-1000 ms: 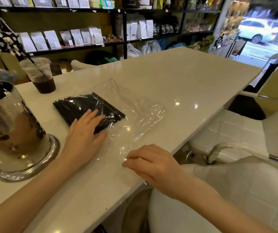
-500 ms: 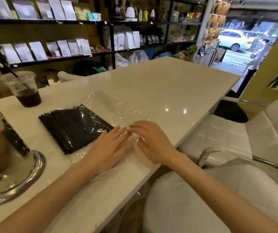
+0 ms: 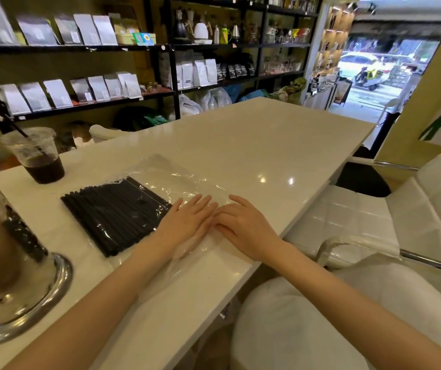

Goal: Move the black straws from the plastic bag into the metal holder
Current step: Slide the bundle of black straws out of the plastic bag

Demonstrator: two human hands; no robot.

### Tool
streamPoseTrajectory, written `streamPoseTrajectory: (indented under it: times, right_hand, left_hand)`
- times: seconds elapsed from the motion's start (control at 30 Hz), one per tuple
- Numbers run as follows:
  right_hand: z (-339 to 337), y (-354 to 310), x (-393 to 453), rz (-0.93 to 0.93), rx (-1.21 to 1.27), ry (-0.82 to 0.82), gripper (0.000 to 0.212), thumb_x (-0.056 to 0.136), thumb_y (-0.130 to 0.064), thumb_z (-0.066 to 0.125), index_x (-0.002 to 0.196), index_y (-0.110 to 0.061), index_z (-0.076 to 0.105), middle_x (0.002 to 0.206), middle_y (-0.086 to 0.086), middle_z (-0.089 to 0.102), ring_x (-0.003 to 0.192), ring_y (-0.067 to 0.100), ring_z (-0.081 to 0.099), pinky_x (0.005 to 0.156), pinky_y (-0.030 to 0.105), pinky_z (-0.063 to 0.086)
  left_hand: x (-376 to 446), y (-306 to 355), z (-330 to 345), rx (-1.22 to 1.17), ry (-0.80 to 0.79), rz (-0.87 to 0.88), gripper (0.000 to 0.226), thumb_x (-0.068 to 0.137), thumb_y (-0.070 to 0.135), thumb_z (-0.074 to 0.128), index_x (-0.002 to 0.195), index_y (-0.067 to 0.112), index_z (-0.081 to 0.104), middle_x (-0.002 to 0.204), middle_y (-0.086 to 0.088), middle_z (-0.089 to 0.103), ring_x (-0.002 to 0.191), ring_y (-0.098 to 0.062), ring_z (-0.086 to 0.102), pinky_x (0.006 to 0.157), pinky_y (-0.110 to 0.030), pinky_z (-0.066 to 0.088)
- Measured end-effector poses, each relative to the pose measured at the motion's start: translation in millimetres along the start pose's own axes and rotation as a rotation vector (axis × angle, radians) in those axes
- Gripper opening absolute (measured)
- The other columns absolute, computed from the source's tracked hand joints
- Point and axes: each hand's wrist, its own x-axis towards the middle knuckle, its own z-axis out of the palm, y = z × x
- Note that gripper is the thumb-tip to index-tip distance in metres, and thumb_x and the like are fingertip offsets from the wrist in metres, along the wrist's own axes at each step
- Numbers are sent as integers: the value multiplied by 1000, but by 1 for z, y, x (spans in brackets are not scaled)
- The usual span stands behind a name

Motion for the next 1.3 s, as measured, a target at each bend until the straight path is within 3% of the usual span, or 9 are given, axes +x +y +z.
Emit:
streamPoseTrajectory:
  times: [0.07,0.2,0.4,0.57,0.73,0.93,1.03,1.13,1.3]
  right_hand:
    - [-3,1,-2,-22,-15,42,23,84,-15,48,79,-9,70,81,5,74,79,20,70,102,29,28]
    - [-11,4,-13,-92,-73,135,17,83,-11,53,77,-6,69,81,9,73,79,23,70,103,31,32]
    - [-27,8,-42,-169,-206,206,7,79,-8,63,83,-10,69,80,7,72,77,19,67,102,35,35]
    - [-35,-3,-71,-85,-217,14,22,83,-19,55,100,-17,68,91,1,73,88,16,65,100,33,33]
    - [-41,-15,-79,93,-18,-87,32,91,-23,43,120,-14,55,97,1,72,90,16,63,96,36,42]
    - [-49,-10,-54,197,172,-18,30,88,-21,41,96,-9,67,86,5,73,78,21,66,81,38,47]
    - [-48,-7,-24,258,202,-13,27,87,-21,45,96,-10,68,89,4,73,80,23,65,79,36,46]
    - [-42,-4,9,308,201,-71,24,90,-19,47,100,-12,66,97,4,71,91,22,61,80,35,44]
    - [-7,14,66,445,231,-253,31,91,-26,48,119,-14,55,118,8,60,112,25,50,87,37,42]
  left_hand:
    - [-1,-2,12,-55,-61,-28,75,79,59,-10,142,27,15,155,4,11,142,-14,7,114,-40,5]
    - [-4,-4,13,-82,-86,-37,51,95,42,10,143,27,8,155,5,4,143,-12,-1,115,-37,-2]
    - [-3,-5,14,-100,-97,-34,49,96,40,14,143,29,7,155,7,3,142,-11,-1,115,-36,-2]
    - [-3,-5,14,-103,-94,-36,61,85,48,5,143,30,10,155,6,6,143,-12,2,116,-38,0]
    - [-6,-3,10,-122,-52,-44,67,81,52,1,142,30,14,156,2,6,143,-16,6,115,-40,4]
    - [-11,9,-1,-24,158,-58,71,81,49,3,133,20,42,143,-7,42,132,-24,37,110,-42,23]
    - [-22,13,-13,-227,178,-122,65,85,52,11,132,19,42,141,-5,44,131,-21,38,109,-36,26]
    - [-39,4,-27,-375,202,-210,44,93,39,34,130,18,43,139,-1,45,129,-18,38,106,-33,27]
    - [-73,-29,-37,-327,215,-471,45,91,36,39,132,17,40,147,-8,31,137,-23,23,111,-37,19]
